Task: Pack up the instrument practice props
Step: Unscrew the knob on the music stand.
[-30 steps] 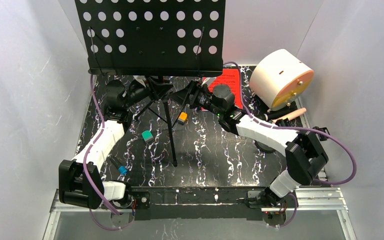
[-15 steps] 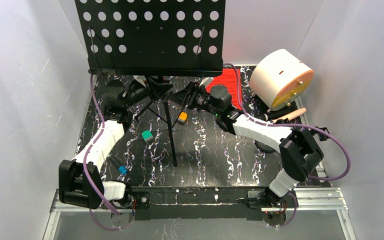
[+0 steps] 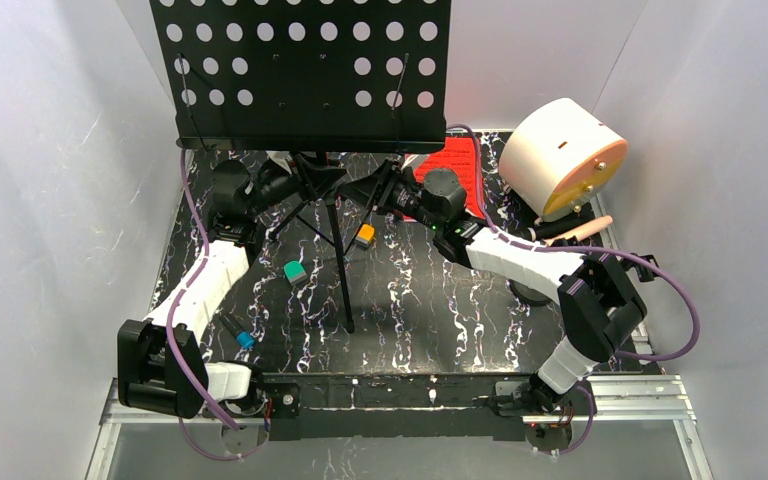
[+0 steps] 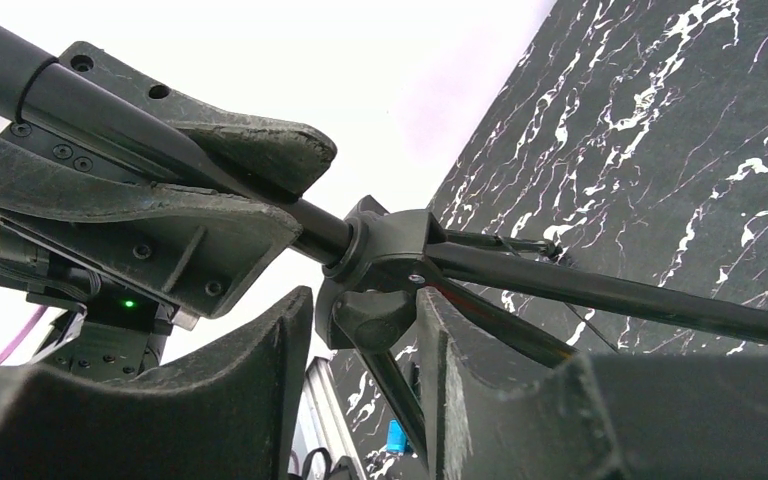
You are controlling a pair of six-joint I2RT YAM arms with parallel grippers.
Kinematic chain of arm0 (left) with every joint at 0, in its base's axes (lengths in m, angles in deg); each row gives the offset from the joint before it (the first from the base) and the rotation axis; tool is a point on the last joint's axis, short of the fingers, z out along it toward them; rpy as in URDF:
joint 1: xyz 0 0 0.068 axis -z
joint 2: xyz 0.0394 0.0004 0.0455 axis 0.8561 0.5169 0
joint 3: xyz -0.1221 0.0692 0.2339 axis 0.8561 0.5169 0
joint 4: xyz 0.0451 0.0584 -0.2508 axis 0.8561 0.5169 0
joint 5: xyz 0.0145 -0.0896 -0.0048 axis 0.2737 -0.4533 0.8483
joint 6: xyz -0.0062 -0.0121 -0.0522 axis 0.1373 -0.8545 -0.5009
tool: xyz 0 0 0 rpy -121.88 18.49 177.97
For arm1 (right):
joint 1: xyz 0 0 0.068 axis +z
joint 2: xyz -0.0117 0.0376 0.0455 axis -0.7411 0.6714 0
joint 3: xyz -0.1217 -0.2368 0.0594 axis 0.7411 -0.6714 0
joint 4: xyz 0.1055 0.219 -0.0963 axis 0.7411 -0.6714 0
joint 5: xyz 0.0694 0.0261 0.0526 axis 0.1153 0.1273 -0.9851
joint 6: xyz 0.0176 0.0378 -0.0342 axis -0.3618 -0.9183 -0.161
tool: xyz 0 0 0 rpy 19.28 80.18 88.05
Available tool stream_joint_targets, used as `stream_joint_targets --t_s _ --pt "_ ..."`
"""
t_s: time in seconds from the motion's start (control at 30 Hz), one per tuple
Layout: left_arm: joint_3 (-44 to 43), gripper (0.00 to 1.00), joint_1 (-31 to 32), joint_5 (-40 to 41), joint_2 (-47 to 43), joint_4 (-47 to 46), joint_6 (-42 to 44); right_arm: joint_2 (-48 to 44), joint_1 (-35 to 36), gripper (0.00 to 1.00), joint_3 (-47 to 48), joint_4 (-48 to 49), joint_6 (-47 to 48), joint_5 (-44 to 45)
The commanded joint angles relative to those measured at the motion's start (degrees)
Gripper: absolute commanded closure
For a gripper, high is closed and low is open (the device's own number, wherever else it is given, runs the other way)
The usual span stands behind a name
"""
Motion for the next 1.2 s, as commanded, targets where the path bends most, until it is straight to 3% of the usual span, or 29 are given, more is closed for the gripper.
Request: stream_joint_targets --t_s 0.0,0.2,0.33,0.53,0.73,0.9,1.17 --pt "0.57 1.0 0.18 1.78 -0.7 4.89 -3.2 -0.76 -0.38 0.54 2.24 3.28 -0.68 -0.3" --pt "0.46 1.0 0.2 1.81 -0.55 5.23 -3.12 0.18 -0.48 0.76 2.28 3.24 1.1 -2.82" --pt "0.23 1.0 0.22 1.56 -0.52 5.48 -3.14 -0.44 -0.47 0.98 1.55 5.22 7.01 -4.76" --pt "0.04 1.0 0.25 1.31 -0.31 5.52 -3.54 -0.43 -0.43 0.99 1.71 7.2 26.34 -15.63" --pt "-0.18 1.0 0.18 2.5 -0.26 6.25 -3.65 -1.98 0.92 0.99 1.14 -1.03 58.58 -25.06" --pt "-0.41 1.0 0.19 2.64 0.09 6.64 -3.78 -3.63 2.09 0.99 1.77 -9.8 81.33 -23.32" --pt "-0.58 1.0 0.18 2.49 0.18 6.82 -3.8 -5.42 6.56 0.99 -1.26 -9.47 110.12 -11.46"
